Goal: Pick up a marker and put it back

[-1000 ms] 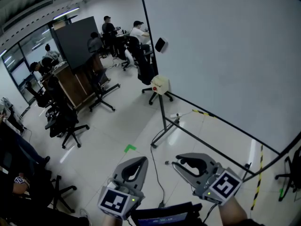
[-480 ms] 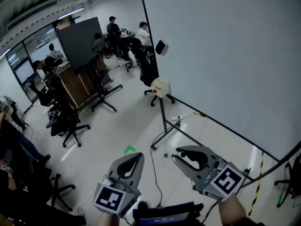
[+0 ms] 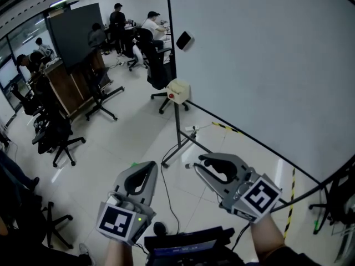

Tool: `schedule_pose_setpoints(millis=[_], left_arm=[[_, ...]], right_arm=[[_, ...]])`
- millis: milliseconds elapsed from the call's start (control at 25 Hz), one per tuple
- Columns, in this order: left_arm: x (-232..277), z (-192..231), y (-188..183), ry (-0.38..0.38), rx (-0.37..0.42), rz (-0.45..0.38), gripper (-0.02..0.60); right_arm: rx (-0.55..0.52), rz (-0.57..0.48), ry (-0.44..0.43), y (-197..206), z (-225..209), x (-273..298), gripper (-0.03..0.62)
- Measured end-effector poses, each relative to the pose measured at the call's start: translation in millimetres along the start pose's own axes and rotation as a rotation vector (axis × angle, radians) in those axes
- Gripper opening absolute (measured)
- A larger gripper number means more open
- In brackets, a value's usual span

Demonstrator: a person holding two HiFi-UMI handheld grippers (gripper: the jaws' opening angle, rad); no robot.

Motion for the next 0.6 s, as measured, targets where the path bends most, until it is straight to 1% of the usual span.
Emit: schedule_pose_setpoints(millis=[120,360,600], left_arm=[[4.1,40.0,14.5,0.021,-0.014,-0.005,-0.002],[8.5,125.9,42.9,0.053,-0.040,-0.018,-0.002],[11.0,192.1,62.3,0.094,-0.061,-0.048,-0.002]], right_arm=[[-0.015,0.042,0.033,2.0,-2.5,38.2,0.098],[-0.019,0.040,0.075,1.0,-0.8,123.4,0.098],[-0.070,0.063,0.125,-5.8,4.7,187.5,0.098]])
Point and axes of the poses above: the fingertips, and each gripper's own axes: x forward along the fingers, z to its left, y out of its underside, the point moved 10 cm from there along -x, backward along the fingers, and after that the axes turned 9 degrees about x, right-handed, at the moved point
